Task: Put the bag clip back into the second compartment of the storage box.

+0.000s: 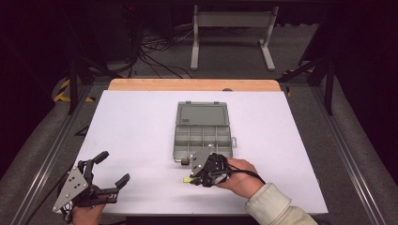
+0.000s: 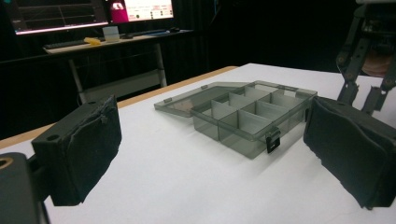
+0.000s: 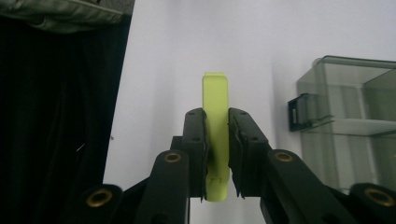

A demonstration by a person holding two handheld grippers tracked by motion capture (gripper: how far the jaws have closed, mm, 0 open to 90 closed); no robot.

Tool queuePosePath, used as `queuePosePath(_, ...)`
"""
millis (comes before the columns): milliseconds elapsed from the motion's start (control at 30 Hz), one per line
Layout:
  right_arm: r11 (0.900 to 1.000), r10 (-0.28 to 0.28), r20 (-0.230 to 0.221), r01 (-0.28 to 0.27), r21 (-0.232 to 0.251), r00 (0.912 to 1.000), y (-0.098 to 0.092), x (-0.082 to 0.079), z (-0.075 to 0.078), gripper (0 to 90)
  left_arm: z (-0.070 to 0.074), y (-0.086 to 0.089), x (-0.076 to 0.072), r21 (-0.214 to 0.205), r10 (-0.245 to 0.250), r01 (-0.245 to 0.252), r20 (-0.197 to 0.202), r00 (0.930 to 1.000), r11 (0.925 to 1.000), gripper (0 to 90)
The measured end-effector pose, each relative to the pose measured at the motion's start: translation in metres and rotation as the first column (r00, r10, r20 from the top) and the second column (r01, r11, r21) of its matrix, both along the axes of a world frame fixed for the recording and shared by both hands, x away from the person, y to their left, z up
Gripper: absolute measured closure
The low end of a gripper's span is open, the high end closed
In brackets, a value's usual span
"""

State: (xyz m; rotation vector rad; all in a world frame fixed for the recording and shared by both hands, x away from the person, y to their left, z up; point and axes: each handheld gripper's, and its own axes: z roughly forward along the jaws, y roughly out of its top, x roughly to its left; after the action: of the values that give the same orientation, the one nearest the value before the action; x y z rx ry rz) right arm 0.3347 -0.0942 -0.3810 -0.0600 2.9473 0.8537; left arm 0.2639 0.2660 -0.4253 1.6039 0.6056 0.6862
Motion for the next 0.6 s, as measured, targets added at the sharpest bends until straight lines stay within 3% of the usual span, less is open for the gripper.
queuePosePath(600,0.9917,-0.083,0.029,0.08,0.1,0.9961,-0.006,0.026,0.033,77.8,0.0,0.0,0.001,-0.007,-0.005,0.005,0.0,1.0,1.0,4.7)
